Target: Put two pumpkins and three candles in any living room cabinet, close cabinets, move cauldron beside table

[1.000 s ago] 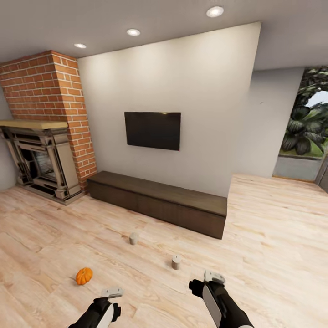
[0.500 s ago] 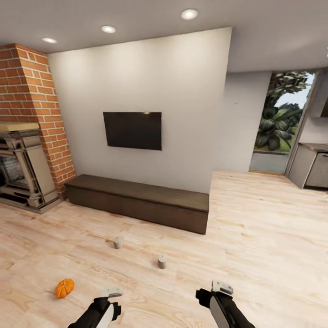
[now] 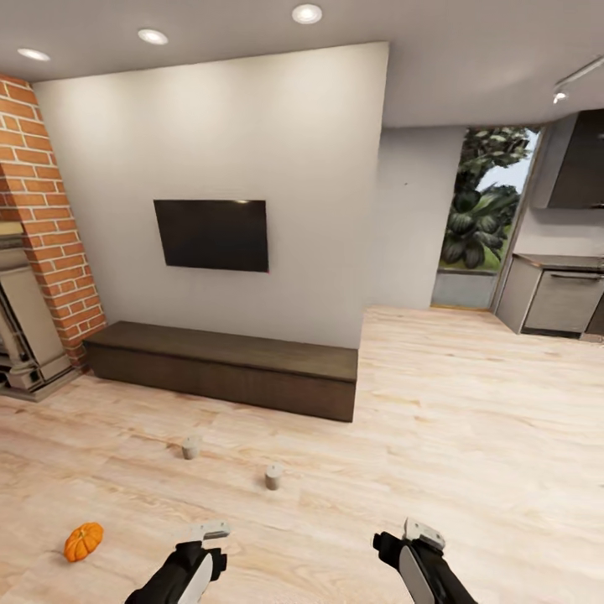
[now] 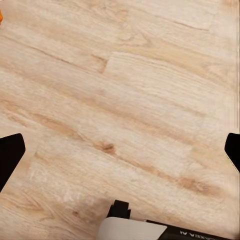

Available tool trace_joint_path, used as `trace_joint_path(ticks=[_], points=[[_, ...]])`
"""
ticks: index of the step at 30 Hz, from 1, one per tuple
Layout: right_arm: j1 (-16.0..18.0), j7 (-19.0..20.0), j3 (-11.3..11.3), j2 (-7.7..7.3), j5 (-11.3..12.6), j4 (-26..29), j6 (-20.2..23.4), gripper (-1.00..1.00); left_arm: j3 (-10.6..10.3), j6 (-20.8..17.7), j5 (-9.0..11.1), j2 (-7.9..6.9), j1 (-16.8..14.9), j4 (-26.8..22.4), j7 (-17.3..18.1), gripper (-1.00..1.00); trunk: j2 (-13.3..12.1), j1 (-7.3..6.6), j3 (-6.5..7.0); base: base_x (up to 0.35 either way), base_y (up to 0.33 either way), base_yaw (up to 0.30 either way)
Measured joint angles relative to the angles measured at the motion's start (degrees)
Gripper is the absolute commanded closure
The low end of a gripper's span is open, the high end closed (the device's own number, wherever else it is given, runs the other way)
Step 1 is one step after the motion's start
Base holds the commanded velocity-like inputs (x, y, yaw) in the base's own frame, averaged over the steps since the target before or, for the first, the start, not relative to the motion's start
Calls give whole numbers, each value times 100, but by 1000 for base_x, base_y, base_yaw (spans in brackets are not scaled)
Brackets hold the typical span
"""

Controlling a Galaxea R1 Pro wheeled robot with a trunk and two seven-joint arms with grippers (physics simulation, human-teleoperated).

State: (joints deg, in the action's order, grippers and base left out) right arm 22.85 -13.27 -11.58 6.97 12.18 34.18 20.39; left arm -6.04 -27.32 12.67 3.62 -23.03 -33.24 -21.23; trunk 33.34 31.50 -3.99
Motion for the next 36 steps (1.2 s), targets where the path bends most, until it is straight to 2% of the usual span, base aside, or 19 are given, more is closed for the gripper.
trace_joint_path(ticks=[8,15,20,32,36], points=[[0,0,-2,-10,-7,-111,-91,-100,-8,5,-1,9,0,-7,-4,-100,0,0,-54,0,-302,-65],[0,-9,-2,-14,-36,-595,-514,-100,-13,8,-1,15,0,-7,-4,-100,1,0,-59,0,-304,-5],[0,-9,0,-12,-46,-691,-581,-100,-19,8,-1,16,0,-7,-4,-100,1,0,-59,0,-299,0],[0,-27,-2,-10,-17,-703,-608,-100,-20,6,-1,16,0,-23,2,-100,1,0,-59,0,-84,0],[0,-16,-14,-11,-15,-702,-600,-100,-58,5,-6,34,0,-24,0,-100,1,0,-59,0,-245,0]])
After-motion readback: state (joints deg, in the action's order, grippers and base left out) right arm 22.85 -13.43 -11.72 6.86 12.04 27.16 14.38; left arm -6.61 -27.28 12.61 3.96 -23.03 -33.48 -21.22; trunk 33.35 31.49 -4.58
